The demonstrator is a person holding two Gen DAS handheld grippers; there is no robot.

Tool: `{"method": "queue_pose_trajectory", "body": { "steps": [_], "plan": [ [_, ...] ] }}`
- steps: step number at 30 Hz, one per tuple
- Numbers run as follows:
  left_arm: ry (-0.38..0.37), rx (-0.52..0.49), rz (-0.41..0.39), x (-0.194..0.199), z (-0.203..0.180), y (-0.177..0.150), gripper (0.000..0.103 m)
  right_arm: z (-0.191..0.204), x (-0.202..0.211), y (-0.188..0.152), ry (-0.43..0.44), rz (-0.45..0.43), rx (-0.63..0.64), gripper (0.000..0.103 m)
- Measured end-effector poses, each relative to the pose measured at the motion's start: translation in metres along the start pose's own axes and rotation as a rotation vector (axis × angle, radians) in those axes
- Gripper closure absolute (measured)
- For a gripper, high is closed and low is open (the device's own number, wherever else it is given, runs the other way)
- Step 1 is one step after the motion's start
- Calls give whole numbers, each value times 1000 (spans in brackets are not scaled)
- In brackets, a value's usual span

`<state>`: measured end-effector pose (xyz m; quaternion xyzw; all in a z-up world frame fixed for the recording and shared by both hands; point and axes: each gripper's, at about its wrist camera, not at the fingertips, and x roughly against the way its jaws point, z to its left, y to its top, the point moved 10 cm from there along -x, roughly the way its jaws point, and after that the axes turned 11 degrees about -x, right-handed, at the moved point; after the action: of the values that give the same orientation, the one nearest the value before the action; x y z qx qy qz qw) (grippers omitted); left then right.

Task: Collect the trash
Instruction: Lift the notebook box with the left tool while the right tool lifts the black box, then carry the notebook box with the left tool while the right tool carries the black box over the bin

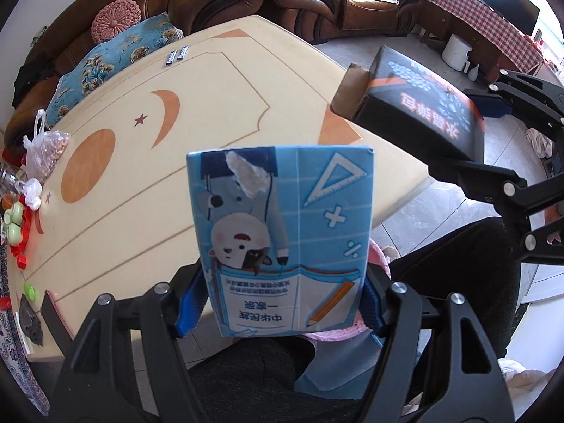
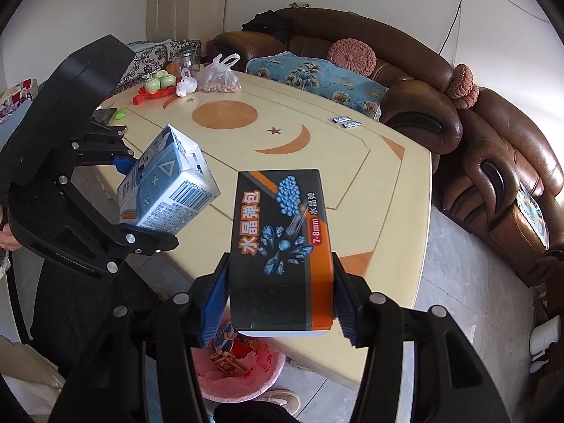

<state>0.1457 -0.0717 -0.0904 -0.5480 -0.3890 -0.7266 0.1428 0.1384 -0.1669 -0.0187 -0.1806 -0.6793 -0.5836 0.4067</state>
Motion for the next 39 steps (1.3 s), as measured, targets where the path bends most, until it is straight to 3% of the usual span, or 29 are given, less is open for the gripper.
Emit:
{"method": "queue_pose_trajectory", "body": {
  "steps": [9,20,39],
  "plan": [
    [-25,13,18,-9,-27,-42,34,19,11,-40,24,19,-31,51],
    [-80,50,66,-49,-57,-84,34,35,-2,-100,9,66,-49,51],
    [-162,46,187,-139,-94,-141,34,53,-71,-204,38,223,-153,51]
  ]
}}
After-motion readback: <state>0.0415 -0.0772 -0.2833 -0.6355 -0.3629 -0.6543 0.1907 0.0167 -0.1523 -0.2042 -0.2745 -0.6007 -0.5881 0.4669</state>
